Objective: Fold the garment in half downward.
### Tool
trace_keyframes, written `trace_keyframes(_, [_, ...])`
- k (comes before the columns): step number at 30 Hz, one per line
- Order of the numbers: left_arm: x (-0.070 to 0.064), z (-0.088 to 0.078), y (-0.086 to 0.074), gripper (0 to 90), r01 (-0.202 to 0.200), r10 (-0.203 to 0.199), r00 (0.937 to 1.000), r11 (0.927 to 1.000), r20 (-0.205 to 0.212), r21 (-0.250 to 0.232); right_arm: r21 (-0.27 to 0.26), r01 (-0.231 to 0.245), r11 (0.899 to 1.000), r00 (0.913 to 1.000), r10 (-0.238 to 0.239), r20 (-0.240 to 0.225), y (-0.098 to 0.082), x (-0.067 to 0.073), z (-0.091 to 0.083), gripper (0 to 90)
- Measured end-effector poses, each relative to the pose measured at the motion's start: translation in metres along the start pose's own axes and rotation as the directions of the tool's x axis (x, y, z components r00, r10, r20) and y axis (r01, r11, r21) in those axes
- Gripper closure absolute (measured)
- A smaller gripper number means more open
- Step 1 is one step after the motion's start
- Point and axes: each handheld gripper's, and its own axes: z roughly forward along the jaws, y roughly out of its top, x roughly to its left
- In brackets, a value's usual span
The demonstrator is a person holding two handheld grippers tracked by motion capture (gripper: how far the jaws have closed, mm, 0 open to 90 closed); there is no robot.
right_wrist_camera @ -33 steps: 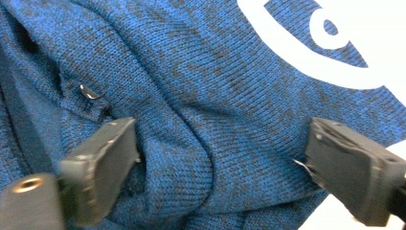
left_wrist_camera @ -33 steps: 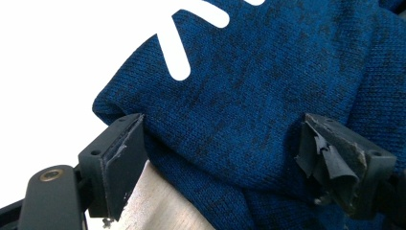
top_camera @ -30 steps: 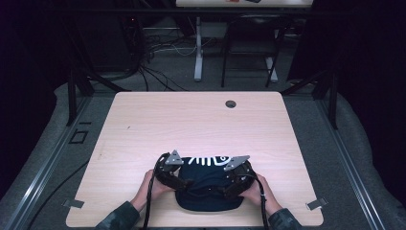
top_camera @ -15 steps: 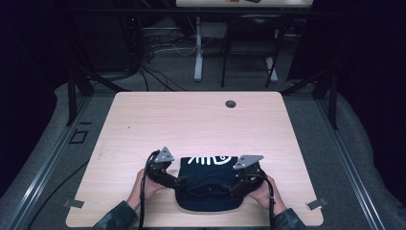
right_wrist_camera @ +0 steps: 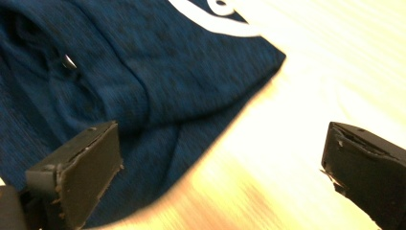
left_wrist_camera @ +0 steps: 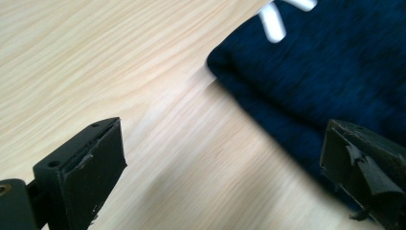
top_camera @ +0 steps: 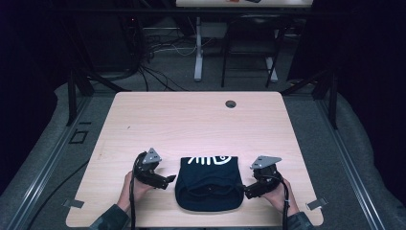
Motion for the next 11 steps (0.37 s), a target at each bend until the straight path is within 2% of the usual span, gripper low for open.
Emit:
trace_keyframes(3, [0.007, 0.000, -0.005, 1.7, 0.015, -0.015, 0.9998, 0.9999, -0.015, 0.006, -0.001, -0.026, 1.000, 0.9996, 0.026, 0.007, -0.008, -0.004, -0.001, 0.0])
trace_keyframes(8, [0.016, 0.003, -0.011, 1.6, 0.048, -0.048, 0.9986, 0.9986, -0.022, 0.024, 0.029, -0.062, 0.998, 0.9981, 0.061, 0.010, -0.023, -0.013, 0.003, 0.0])
trace_keyframes(11, [0.019, 0.006, -0.013, 1.7, 0.062, -0.061, 0.9978, 0.9976, -0.026, 0.032, 0.053, -0.066, 0.996, 0.9977, 0.065, 0.021, -0.029, -0.017, 0.005, 0.0])
